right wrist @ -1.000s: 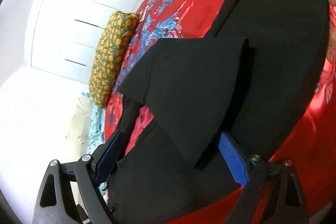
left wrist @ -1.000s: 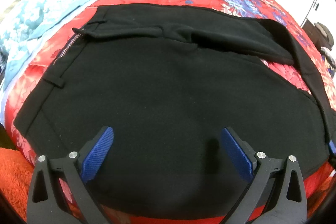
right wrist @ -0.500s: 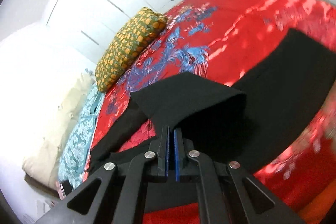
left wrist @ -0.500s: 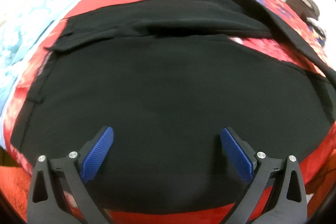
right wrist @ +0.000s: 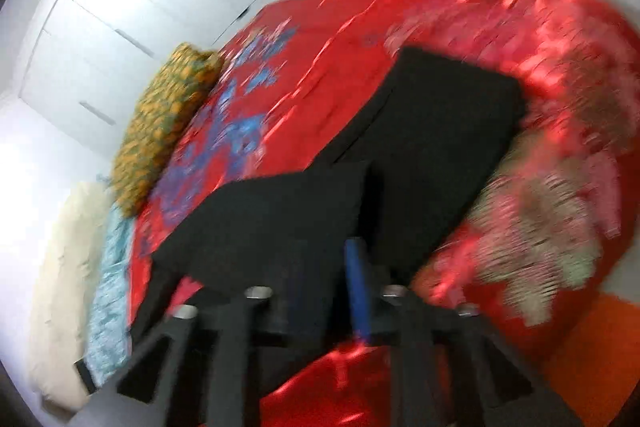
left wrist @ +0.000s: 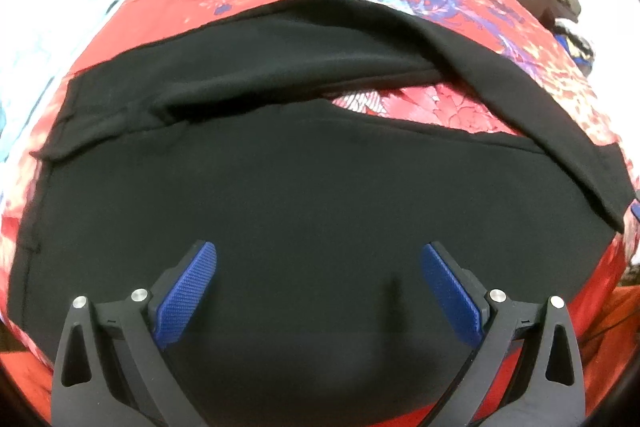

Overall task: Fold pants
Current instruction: 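Close the right tool on the trouser leg hem and lift it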

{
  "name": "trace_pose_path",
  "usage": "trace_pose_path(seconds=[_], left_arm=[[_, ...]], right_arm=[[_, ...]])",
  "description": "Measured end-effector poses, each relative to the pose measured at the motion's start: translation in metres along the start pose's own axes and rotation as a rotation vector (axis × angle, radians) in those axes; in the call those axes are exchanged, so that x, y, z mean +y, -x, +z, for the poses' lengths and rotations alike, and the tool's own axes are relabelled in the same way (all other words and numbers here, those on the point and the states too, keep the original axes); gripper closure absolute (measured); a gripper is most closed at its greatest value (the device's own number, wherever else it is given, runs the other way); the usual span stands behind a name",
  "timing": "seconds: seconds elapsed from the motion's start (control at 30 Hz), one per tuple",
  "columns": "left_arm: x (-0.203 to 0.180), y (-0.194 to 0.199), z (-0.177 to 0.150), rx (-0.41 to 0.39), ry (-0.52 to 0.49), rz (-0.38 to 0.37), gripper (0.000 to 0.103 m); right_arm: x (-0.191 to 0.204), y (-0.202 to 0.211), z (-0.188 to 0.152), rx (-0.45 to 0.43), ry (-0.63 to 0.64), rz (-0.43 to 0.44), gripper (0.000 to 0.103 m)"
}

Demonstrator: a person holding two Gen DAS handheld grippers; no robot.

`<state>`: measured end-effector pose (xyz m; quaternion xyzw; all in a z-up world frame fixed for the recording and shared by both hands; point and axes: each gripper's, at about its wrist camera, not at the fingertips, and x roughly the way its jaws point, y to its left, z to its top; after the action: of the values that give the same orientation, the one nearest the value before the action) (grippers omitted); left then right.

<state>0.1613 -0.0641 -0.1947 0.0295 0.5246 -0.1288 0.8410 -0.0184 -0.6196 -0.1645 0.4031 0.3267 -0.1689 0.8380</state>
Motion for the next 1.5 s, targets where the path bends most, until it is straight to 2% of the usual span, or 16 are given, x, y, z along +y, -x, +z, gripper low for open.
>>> trace_pose_path(seconds=[0.1, 0.13, 0.23, 0.3, 0.33, 0.43, 0.57, 0.73, 0.77, 0.8, 0.83, 0.9, 1.03, 1.17, 1.3, 1.5], left_arm=[[0.005, -0.003, -0.012, 0.017, 0.004, -0.003, 0.001], [0.008, -0.004, -0.016, 0.024, 0.004, 0.000, 0.001], [0.020, -0.006, -0.026, 0.040, 0.039, 0.000, 0.001], [0.029, -0.008, -0.027, 0.048, 0.084, -0.016, 0.001], [0.032, -0.008, -0.026, 0.047, 0.100, -0.019, 0.001], [0.036, -0.002, -0.023, 0.025, 0.112, -0.018, 0.001], [0.042, 0.002, -0.023, 0.003, 0.127, -0.017, 0.001], [0.040, -0.010, -0.022, 0.035, 0.146, -0.016, 0.001], [0.038, -0.011, -0.021, 0.037, 0.137, -0.011, 0.001], [0.034, -0.012, -0.020, 0.042, 0.120, -0.008, 0.001], [0.030, -0.013, -0.019, 0.048, 0.105, -0.009, 0.001], [0.022, -0.017, -0.012, 0.068, 0.076, -0.021, 0.001], [0.017, -0.019, 0.029, 0.068, 0.089, -0.104, 0.001], [0.028, -0.041, 0.113, 0.093, 0.236, -0.311, 0.001], [0.038, -0.081, 0.173, 0.137, 0.349, -0.340, 0.001], [0.066, -0.121, 0.203, 0.161, 0.559, -0.363, 0.001]], right_arm=[[0.038, 0.022, -0.012, -0.061, 0.216, -0.079, 0.031], [0.048, 0.027, -0.020, -0.054, 0.234, -0.035, 0.029], [0.063, 0.028, -0.050, 0.027, 0.145, 0.275, 0.029], [0.070, 0.004, -0.069, 0.129, 0.077, 0.379, 0.029], [0.071, -0.013, -0.077, 0.173, 0.066, 0.359, 0.029], [0.063, -0.043, -0.081, 0.199, 0.063, 0.259, 0.029], [0.037, -0.041, -0.066, 0.077, 0.001, 0.158, 0.029], [0.011, -0.043, -0.049, 0.029, -0.131, 0.184, 0.030], [0.006, -0.045, -0.046, 0.022, -0.156, 0.194, 0.031], [0.001, -0.045, -0.044, 0.012, -0.188, 0.197, 0.038], [-0.002, -0.045, -0.043, 0.007, -0.210, 0.199, 0.059], [-0.009, -0.048, -0.036, 0.030, -0.240, 0.212, 0.086], [-0.001, -0.030, -0.019, 0.032, -0.224, 0.297, 0.087], [0.024, 0.014, 0.004, -0.042, -0.072, 0.372, 0.087], [0.045, 0.035, 0.018, -0.075, 0.010, 0.413, 0.087], [0.068, 0.052, 0.021, -0.069, 0.055, 0.504, 0.087]])
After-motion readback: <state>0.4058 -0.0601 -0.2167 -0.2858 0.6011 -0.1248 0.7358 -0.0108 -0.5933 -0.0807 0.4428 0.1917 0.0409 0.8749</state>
